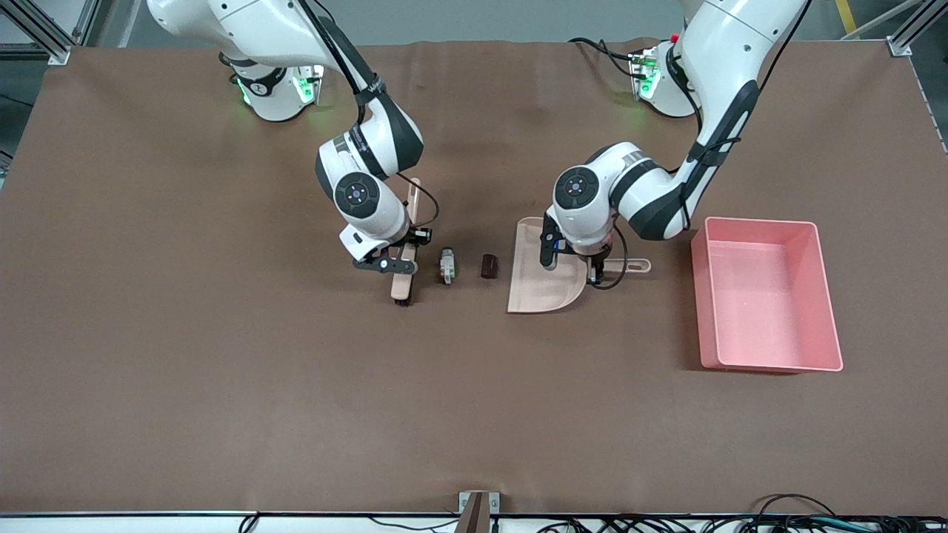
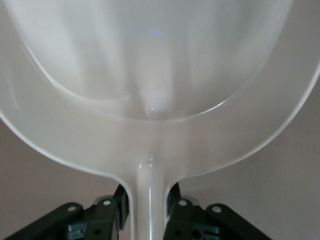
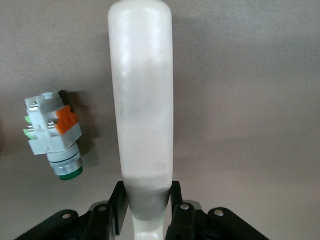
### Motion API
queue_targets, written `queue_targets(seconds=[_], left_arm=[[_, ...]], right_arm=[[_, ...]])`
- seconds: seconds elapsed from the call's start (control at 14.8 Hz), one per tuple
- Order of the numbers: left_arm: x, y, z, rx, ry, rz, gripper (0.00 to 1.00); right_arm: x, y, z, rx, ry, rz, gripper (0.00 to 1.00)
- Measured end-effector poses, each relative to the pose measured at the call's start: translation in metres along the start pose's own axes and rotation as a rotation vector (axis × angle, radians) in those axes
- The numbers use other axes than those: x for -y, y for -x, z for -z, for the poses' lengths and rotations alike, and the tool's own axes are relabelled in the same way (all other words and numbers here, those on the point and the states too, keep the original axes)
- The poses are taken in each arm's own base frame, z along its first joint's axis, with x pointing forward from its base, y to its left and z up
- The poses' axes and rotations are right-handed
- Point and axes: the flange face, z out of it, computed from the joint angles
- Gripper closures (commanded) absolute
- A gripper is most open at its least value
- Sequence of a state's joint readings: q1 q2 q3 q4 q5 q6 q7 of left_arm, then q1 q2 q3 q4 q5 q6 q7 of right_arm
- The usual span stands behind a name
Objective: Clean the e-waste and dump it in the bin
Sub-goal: 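Carry the brush with the right gripper toward the components, then sweep the component and capacitor into the dustpan with the brush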
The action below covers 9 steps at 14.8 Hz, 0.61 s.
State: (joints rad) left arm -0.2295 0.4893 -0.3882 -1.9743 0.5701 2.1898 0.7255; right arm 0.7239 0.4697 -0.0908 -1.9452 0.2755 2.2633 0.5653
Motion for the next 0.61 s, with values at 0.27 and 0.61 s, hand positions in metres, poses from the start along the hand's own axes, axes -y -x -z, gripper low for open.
queue_targets(seconds=[0.27,0.61], left_arm=[[-0.002,-0.007,0.001,0.015,0.009,0.008,0.76],[-0.001,-0.007,0.001,0.016,0.01,0.008,0.76]], right_arm=[[0.011,0.003,-0.015,0.028,-0.005,-0.011,0.99],[0.027,0.014,-0.016,0.051,-0.045,-0.032,0.99]])
